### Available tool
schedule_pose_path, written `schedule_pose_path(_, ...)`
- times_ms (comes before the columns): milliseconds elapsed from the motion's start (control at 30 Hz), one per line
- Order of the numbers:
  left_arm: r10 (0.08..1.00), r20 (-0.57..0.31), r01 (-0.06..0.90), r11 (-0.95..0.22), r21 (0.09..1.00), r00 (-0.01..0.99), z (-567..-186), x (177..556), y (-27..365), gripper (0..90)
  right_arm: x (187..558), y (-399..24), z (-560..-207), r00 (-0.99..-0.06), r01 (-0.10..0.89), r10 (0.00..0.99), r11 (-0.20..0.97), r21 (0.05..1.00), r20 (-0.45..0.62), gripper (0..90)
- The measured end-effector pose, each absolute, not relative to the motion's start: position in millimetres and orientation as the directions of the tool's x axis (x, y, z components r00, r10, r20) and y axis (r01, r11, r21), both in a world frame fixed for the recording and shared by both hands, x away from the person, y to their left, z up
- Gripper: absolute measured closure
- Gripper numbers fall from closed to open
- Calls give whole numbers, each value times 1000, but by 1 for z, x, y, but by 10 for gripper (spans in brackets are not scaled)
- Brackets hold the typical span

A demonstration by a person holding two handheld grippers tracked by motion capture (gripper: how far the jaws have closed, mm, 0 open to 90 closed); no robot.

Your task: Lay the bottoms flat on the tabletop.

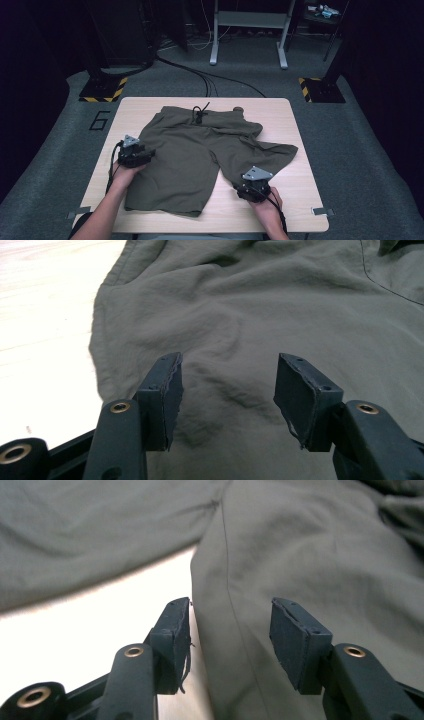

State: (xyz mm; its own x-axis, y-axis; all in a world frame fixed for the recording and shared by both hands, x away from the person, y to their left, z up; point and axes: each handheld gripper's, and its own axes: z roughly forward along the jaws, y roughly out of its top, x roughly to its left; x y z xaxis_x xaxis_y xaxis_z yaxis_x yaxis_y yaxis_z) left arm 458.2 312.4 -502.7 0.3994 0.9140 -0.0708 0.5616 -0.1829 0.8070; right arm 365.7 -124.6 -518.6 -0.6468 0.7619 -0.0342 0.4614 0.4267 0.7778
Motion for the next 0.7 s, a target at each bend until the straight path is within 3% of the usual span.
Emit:
schedule_pose_path(167, 909, -79, 558, -180, 810, 408, -502, 461, 310, 442, 362, -130, -525, -642, 483, 766, 443, 755, -38, 593)
schedule_pose_path(300, 905, -81, 559, -186, 808, 418, -503, 463, 307, 442, 359, -132, -526, -622, 507, 783, 401, 763, 2, 804)
schedule_pose_path(367, 902, -77, 556, -193, 808, 424, -503, 463, 305, 442, 358, -132, -525, -615, 520, 788, 390, 760, 17, 860)
schedule_pose_path(700, 901, -73, 560, -201, 804, 428, -504, 464, 305, 442, 346, -106, -521, -666, 523, 744, 419, 742, 50, 881)
